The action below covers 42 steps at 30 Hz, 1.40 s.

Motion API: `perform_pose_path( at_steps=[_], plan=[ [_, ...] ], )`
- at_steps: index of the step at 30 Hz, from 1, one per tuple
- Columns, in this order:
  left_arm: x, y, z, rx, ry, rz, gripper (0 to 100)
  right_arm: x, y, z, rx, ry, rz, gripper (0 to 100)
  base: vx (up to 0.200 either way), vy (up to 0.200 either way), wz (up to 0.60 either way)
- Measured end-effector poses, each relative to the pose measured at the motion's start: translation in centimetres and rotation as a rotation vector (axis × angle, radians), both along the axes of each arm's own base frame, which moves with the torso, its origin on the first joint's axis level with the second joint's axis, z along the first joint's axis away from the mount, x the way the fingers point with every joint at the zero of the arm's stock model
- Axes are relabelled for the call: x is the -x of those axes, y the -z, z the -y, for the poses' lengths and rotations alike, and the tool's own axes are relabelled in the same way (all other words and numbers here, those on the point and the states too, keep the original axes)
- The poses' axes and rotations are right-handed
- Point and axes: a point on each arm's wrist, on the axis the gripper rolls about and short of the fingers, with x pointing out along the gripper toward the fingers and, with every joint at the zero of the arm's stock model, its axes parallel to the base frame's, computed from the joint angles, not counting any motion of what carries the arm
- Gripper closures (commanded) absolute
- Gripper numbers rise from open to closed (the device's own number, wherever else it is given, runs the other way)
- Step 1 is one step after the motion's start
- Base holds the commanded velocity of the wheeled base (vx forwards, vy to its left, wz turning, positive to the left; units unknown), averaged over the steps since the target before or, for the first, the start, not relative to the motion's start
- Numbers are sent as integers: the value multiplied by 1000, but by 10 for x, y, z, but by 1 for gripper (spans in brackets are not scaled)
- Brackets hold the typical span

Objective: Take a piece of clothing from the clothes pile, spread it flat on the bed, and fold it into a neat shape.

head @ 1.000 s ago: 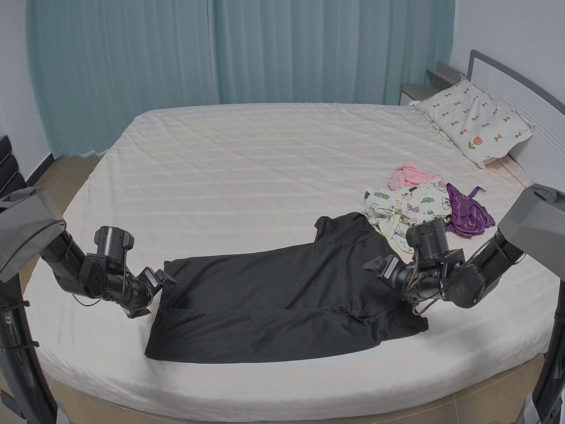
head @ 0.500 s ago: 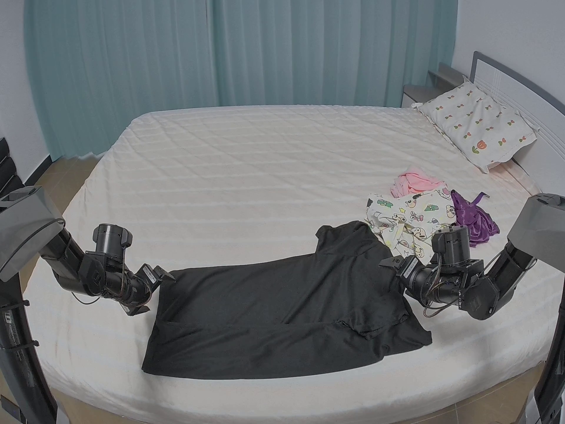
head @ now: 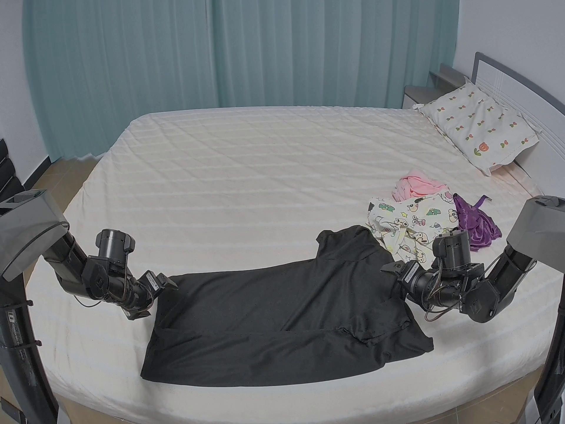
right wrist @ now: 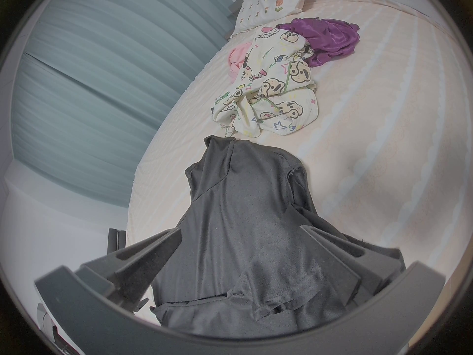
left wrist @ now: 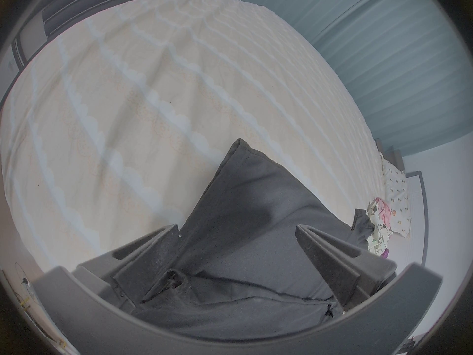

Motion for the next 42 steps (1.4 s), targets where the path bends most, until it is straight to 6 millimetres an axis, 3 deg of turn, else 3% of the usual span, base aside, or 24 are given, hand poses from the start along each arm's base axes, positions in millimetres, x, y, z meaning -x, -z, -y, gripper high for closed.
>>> perform_pose_path(
  at_steps=[15,23,32,42],
  plan=[
    [-45,-8,-2,-119,3,143,0,0,5,-1,11,-7,-11,0,0,0,0],
    [-71,4,-1,-141,105,250,0,3,9,-2,19,-12,-30,0,0,0,0],
    [-78,25,-7,-163,168,251,0,4,13,-3,21,-15,-42,0,0,0,0],
    [-73,36,-9,-156,171,215,0,4,16,-4,24,-20,-48,0,0,0,0]
  ],
)
